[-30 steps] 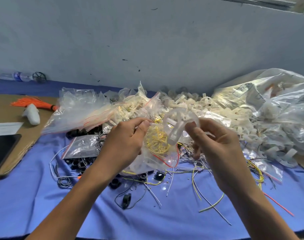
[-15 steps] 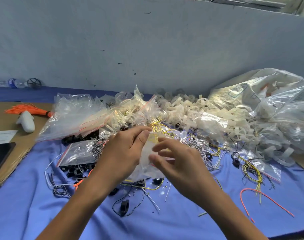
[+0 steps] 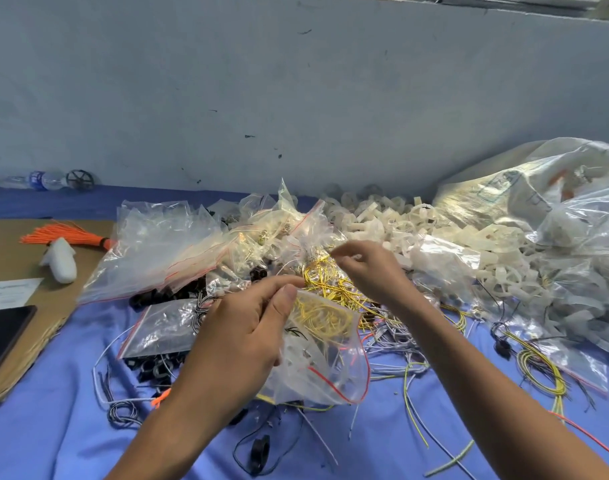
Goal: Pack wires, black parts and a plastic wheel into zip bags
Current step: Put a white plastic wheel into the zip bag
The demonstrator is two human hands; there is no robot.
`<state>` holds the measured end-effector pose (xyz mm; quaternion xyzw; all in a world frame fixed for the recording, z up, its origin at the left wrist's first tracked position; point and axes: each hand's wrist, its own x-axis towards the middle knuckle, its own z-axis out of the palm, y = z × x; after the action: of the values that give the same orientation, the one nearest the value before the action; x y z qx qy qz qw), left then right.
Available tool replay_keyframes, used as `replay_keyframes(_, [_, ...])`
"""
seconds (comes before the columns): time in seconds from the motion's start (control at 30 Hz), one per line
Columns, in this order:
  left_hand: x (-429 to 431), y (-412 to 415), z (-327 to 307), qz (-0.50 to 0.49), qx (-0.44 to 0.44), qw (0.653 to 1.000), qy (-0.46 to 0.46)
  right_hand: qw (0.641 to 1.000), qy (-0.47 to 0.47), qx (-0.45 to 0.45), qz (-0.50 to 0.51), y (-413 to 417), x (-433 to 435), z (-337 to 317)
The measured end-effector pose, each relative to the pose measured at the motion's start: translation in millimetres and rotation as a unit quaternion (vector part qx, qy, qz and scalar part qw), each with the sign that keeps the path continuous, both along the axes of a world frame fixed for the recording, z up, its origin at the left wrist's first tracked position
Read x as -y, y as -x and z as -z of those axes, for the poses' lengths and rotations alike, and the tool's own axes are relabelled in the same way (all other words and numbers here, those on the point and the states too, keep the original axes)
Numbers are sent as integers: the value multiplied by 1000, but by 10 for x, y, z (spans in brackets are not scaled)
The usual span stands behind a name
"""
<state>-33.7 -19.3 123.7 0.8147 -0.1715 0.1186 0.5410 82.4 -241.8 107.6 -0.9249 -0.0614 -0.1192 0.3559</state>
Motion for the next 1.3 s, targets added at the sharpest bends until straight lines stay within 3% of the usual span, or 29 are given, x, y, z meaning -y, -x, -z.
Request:
replay_keyframes(0.17, [-16,-21,53,7,-12,1000,7,989,105,-91,-57,-963,-294,394])
replay_keyframes(0.3, [-74,-55,71,-1,-13,1000,3,975,188,-118,-25,-1490,-474,639])
replay_keyframes(0.37, [-97,-58,72,-4,-15,1000,-5,973,187,-137,6,-1610,-496,743])
replay_keyframes(0.43, [-110,-59,69,-8,-18,1000,-18,983,113,-140,43,-1650,-471,785])
replay_keyframes(0.57, [-117,-63,74,-2,-33,999,-1,983,-156,-89,44,-1452,-226,576])
replay_keyframes(0.67, [-90,-61,78,-3,-25,1000,15,928,-368,-61,15,-1086,74,288])
replay_keyframes(0.73, [-55,-58,64,-2,-22,999,30,899,-436,-39,-9,-786,264,135])
replay_keyframes(0.93, [77,-37,1,0,-23,998,53,851,-522,-10,-61,133,530,-188])
replay_keyframes(1.13, [112,-124,56,-26,-13,999,23,843,-527,22,-101,991,461,-485])
replay_keyframes(1.2, [115,-190,74,-38,-14,999,11,862,-491,25,-120,1265,384,-508])
replay_keyframes(1.3, [147,-243,68,-36,-22,999,0,928,-344,34,-142,1566,174,-478])
